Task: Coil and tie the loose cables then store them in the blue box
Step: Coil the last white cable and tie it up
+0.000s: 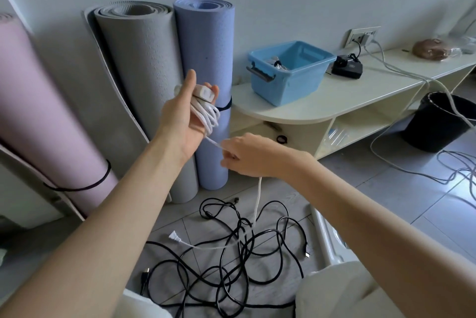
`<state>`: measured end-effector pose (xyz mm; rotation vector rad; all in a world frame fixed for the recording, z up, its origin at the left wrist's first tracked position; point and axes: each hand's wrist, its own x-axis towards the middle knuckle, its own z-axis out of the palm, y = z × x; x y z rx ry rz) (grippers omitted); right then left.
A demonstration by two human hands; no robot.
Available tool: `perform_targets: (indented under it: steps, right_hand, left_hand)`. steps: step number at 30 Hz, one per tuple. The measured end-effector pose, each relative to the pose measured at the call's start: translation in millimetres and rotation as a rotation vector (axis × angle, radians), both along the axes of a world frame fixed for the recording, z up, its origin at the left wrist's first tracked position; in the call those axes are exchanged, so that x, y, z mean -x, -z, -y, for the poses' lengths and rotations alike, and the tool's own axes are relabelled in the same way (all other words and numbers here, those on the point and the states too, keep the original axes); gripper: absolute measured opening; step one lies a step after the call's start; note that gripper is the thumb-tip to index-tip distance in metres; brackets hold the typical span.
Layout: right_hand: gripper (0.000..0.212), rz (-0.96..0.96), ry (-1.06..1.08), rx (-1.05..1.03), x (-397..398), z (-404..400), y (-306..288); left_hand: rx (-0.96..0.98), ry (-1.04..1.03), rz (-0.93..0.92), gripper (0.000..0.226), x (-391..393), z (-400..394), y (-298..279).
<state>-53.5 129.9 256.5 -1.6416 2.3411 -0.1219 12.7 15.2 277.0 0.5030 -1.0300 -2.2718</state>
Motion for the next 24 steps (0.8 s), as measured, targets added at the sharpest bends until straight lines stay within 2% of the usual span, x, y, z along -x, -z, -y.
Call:
perform_targets:
  steps: [1, 4, 6, 8, 11, 13, 15, 19, 22, 24]
  right_hand:
    - [0.018, -0.026, -0.044, 0.009, -2, 0, -5]
    - [0.039, -0.066, -0.102, 0.155, 2, -4, -23]
    - [0.046, -0.063, -0.078, 0.291, 12, -7, -34]
    - [0.048, 0.003, 0.0, 0.402, 24, -13, -45]
    - [0.047, 0.12, 0.136, 0.553, 43, -22, -51]
    - [0.049, 0.166, 0.197, 0.601, 49, -25, -50]
    - [0.052, 0.213, 0.235, 0.65, 50, -24, -47]
    - [0.055, 0.433, 0.325, 0.774, 45, -20, -40]
    - [0.052, 0.623, 0.397, 0.73, 37, -10, -23]
    - [0.051, 0.604, 0.409, 0.604, 32, -5, -13]
  left_hand:
    - [0.091, -0.061, 0.051, 0.054, 2, 2, 6]
    - [0.413, -0.176, 0.23, 0.066, 4, 9, 22]
    - [0.452, -0.131, 0.343, 0.07, 0, 14, 30]
    - [0.477, 0.051, 0.373, 0.073, -7, 17, 35]
    - [0.749, 0.458, 0.497, 0.081, -19, 4, 31]
    - [0.864, 0.569, 0.482, 0.061, -21, -9, 28]
    - [0.792, 0.624, 0.426, 0.039, -19, -20, 22]
    - [0.552, 0.725, 0.145, 0.037, -13, -23, 10]
    - [0.234, 0.675, -0.052, 0.021, -13, -20, 3]
    - [0.071, 0.571, -0.207, 0.022, -12, -11, 1]
